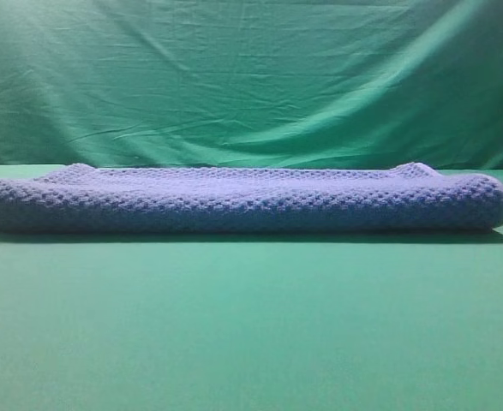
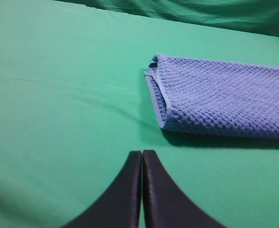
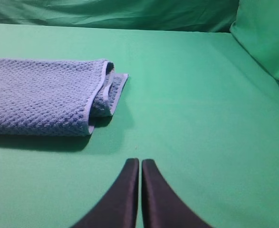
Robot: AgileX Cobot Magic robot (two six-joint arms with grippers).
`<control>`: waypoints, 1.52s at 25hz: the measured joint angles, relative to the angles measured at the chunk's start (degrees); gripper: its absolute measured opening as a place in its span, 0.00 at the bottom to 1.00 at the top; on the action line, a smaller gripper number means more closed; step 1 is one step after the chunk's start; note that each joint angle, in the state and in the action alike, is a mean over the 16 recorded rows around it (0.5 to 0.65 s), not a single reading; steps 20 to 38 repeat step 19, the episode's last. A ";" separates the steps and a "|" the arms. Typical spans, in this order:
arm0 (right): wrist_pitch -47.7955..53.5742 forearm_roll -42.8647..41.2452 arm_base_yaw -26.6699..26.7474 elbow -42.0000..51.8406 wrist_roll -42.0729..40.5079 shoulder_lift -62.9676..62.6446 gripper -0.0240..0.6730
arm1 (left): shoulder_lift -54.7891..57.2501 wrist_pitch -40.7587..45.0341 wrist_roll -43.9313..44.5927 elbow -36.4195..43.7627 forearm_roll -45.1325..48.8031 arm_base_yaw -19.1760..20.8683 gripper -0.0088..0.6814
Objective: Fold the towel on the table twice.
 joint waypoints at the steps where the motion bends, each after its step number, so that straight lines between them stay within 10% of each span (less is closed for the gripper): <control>1: 0.00 0.00 0.00 0.00 0.00 0.00 0.03 | 0.00 0.00 0.00 0.00 -0.02 0.00 0.01; 38: 0.00 0.00 0.00 0.00 0.00 0.00 0.03 | 0.00 0.00 0.00 0.00 -0.14 0.00 0.01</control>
